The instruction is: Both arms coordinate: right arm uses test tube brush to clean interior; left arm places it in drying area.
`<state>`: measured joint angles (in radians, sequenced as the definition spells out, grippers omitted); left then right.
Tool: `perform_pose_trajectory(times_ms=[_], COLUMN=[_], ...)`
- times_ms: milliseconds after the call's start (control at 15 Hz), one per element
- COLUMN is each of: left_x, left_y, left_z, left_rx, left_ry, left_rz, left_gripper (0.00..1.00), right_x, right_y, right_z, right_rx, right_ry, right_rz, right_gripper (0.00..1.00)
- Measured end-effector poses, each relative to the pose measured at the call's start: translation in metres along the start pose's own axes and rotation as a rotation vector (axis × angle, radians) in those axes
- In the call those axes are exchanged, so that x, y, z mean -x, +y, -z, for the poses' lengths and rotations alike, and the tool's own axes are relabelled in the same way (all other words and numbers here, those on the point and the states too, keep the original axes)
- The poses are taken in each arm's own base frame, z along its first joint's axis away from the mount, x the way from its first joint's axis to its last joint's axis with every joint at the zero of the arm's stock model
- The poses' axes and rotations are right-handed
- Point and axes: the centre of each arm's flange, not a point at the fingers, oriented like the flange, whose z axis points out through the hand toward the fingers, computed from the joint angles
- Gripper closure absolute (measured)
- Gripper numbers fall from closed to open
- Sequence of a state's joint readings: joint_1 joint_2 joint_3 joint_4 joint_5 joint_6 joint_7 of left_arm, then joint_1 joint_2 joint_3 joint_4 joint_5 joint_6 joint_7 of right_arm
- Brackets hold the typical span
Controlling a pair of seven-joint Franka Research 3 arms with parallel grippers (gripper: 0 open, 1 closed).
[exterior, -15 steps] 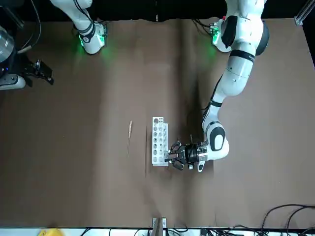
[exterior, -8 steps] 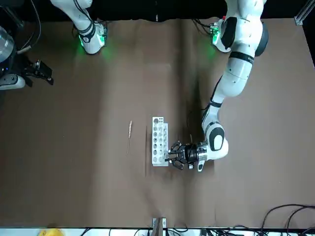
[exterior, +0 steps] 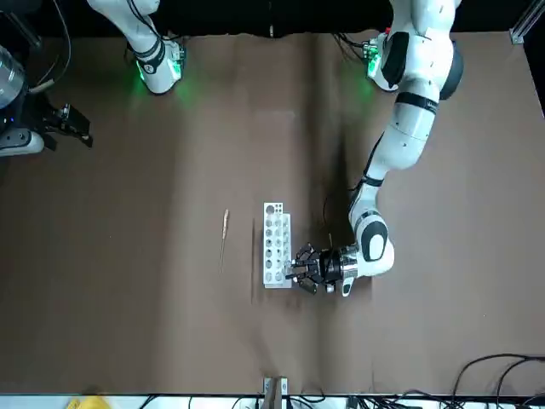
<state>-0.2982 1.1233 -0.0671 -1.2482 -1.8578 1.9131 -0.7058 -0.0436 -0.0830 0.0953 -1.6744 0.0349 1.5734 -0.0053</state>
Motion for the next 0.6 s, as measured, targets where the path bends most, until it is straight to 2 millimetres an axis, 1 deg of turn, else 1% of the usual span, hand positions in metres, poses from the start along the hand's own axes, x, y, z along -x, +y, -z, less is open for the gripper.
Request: perform_pose_trajectory(times_ms=[200,267,600], left_x=[-0.0001,-0.0001,0.0034], left_y=[0.0,-0.0001,0.0021], left_z=[0.0,-0.0001,-0.0007], left_rx=[0.0,-0.001,-0.001], left_ry=[0.0,-0.001,-0.006], left_rz=[-0.003,-0.004,-0.011], left_gripper=[0.75,0.69,0.22], right_x=[-0.0001,-0.0002,-0.0004], right_y=[0.0,0.0,-0.0001], right_z=[-0.0002,-0.0004,-0.0007], right_rx=[0.0,0.0,0.0], right_ry=[0.0,-0.001,-0.001], right_rz=[0.0,0.0,0.0], right_gripper=[0.0,0.0,0.0])
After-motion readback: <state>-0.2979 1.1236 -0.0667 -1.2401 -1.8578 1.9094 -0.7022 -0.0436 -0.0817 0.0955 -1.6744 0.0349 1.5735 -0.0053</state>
